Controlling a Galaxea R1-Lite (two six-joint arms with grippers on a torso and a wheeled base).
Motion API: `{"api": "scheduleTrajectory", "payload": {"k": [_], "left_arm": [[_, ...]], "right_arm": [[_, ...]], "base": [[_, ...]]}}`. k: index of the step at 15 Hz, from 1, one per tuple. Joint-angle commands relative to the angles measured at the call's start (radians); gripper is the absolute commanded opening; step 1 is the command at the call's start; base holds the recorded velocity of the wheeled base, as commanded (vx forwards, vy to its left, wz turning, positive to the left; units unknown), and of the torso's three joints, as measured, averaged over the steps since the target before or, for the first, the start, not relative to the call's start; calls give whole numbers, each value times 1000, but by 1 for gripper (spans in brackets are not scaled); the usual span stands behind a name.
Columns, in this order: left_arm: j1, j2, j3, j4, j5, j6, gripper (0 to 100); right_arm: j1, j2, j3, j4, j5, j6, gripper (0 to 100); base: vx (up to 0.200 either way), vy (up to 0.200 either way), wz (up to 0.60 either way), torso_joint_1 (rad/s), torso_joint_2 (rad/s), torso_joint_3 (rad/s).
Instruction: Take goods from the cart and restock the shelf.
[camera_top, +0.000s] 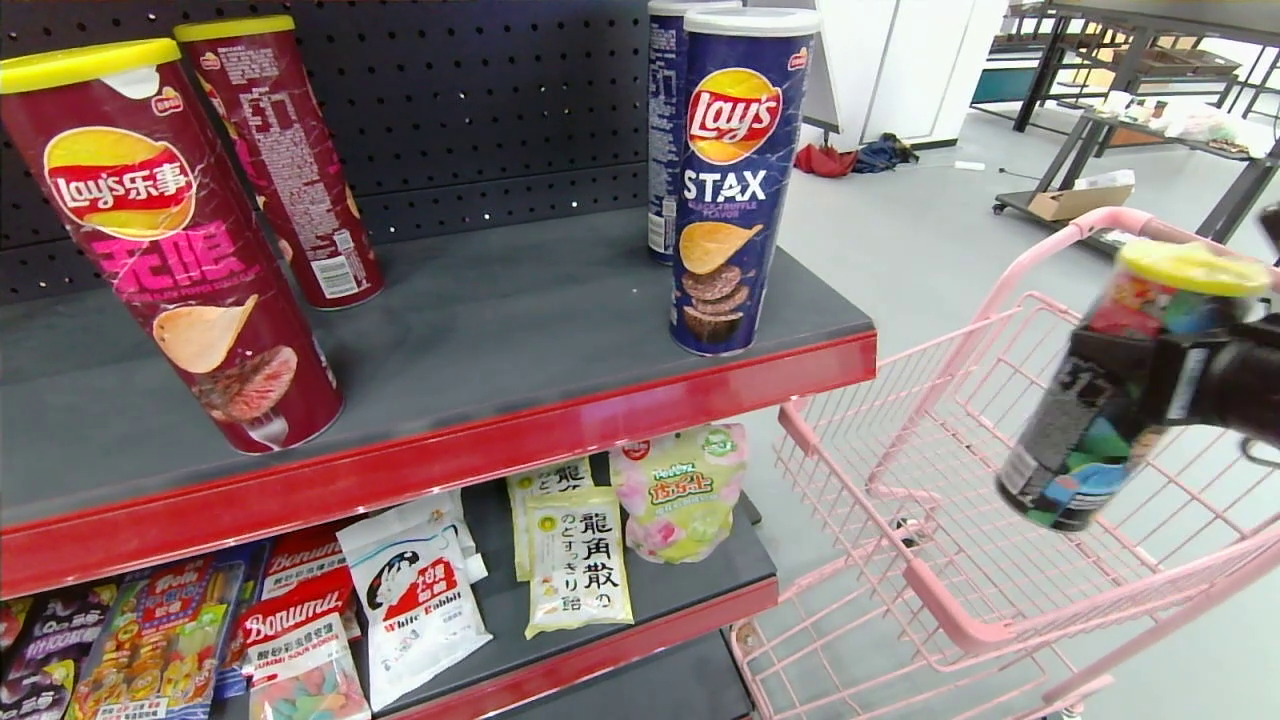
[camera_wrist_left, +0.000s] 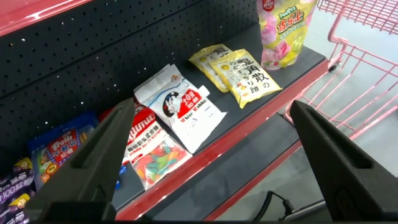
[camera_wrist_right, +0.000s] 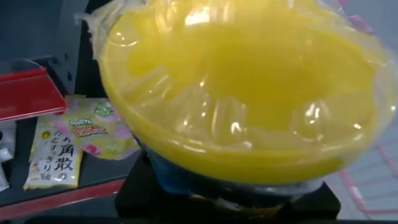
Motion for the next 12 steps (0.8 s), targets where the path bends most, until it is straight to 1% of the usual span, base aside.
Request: {"api": "scheduleTrajectory", "payload": {"k": [1, 3, 4, 7, 8, 9, 12], "left_arm": [[0, 0, 0, 0, -3, 0, 100], [1, 0, 0, -1, -26, -2, 100], [1, 0, 0, -1, -26, -2, 100], [0, 0, 0, -1, -26, -2, 100], [0, 0, 0, -1, -26, -2, 100], [0, 0, 0, -1, -26, -2, 100], [0, 0, 0, -1, -26, -2, 100]], "right_arm": [[-30, -471, 48, 273, -149, -3, 0], [-30, -662, 24, 575, -120, -18, 0], [-40, -714, -2, 706, -129, -20, 0], [-41, -757, -82, 1033, -121, -18, 0], [-38, -749, -82, 1074, -120, -15, 0], [-40, -731, -76, 1085, -123, -15, 0], [-40, -652, -68, 1054, -123, -21, 0]], "base": [[0, 0, 0, 0, 0, 0], [0, 0, 0, 0, 0, 0], [0, 0, 0, 0, 0, 0], [0, 0, 0, 0, 0, 0], [0, 0, 0, 0, 0, 0], [0, 0, 0, 0, 0, 0], [0, 0, 0, 0, 0, 0]]}}
